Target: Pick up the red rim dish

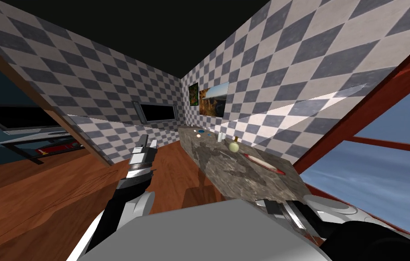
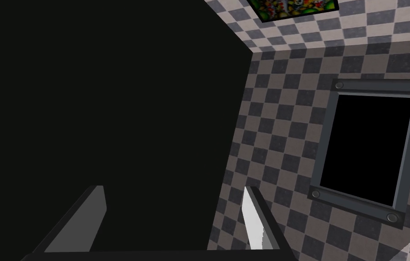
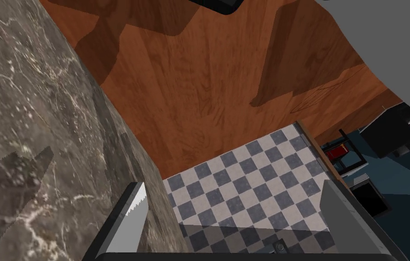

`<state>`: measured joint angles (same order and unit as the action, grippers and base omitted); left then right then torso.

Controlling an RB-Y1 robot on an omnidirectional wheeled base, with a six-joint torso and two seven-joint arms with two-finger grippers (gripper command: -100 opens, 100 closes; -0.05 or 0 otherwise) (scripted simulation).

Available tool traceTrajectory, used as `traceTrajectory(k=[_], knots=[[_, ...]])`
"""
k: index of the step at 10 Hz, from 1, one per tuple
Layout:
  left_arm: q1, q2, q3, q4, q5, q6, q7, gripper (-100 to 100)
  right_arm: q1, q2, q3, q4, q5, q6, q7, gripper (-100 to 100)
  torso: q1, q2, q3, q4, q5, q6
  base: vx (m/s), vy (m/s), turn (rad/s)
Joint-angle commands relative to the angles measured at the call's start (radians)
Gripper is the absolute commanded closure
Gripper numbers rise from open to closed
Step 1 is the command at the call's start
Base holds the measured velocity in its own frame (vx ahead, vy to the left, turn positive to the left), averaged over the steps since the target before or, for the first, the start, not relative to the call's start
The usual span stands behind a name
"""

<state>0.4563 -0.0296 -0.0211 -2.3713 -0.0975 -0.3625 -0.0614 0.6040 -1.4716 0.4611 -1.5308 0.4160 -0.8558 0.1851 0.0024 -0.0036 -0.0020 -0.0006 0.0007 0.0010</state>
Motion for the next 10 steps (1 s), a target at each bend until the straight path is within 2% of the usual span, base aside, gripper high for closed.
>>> traceTrajectory(k=[1, 2, 3, 4, 5, 6, 7, 8, 10], knots=[[0.0, 0.0, 0.0, 0.0, 0.0, 0.0, 0.0, 0, 0.022, -0.05, 0.005, 0.05, 0.005, 0.0, 0.002, -100, 0.0, 0.0, 0.0, 0.0, 0.0, 0.0, 0.095, 0.041, 0.144], [0.0, 0.0, 0.0, 0.0, 0.0, 0.0, 0.0, 0, 0.022, -0.074, 0.005, 0.055, 0.005, 0.0, 0.002, -100, 0.0, -0.002, -0.001, 0.0, 0.0, -0.001, 0.079, 0.028, 0.072], [0.0, 0.0, 0.0, 0.0, 0.0, 0.0, 0.0, 0, 0.027, -0.109, 0.014, 0.092, 0.014, 0.003, -0.006, -100, -0.001, -0.001, 0.0, 0.0, 0.0, 0.0, 0.091, 0.033, 0.142], [0.0, 0.0, 0.0, 0.0, 0.0, 0.0, 0.0, 0, 0.027, -0.127, 0.014, 0.1, 0.014, 0.003, -0.006, -100, -0.001, -0.001, -0.001, 0.0, 0.0, -0.001, 0.079, 0.028, 0.056], [0.0, 0.0, 0.0, 0.0, 0.0, 0.0, 0.0, 0, 0.033, -0.16, 0.021, 0.139, 0.021, 0.007, -0.014, -100, -0.001, -0.001, -0.001, 0.0, 0.0, 0.0, 0.09, 0.038, 0.105], [0.0, 0.0, 0.0, 0.0, 0.0, 0.0, 0.0, 0, 0.033, -0.176, 0.021, 0.143, 0.021, 0.007, -0.014, -100, 0.0, -0.001, -0.001, 0.0, 0.0, 0.0, 0.077, 0.025, 0.063], [0.0, 0.0, 0.0, 0.0, 0.0, 0.0, 0.0, 0, 0.038, -0.216, 0.028, 0.18, 0.028, 0.013, -0.023, -100, -0.001, -0.001, 0.0, 0.0, 0.0, 0.0, 0.114, 0.024, 0.103], [0.0, 0.0, 0.0, 0.0, 0.0, 0.0, 0.0, 0, 0.038, -0.22, 0.028, 0.183, 0.028, 0.013, -0.023, -100, -0.001, -0.003, -0.001, 0.0, 0.0, -0.001, 0.095, 0.011, 0.088], [0.0, 0.0, 0.0, 0.0, 0.0, 0.0, 0.0, 0, 0.049, -0.29, 0.039, 0.256, 0.04, 0.029, -0.043, -100, -0.002, -0.002, -0.001, 0.0, 0.0, 0.0, 0.13, 0.005, 0.136]])
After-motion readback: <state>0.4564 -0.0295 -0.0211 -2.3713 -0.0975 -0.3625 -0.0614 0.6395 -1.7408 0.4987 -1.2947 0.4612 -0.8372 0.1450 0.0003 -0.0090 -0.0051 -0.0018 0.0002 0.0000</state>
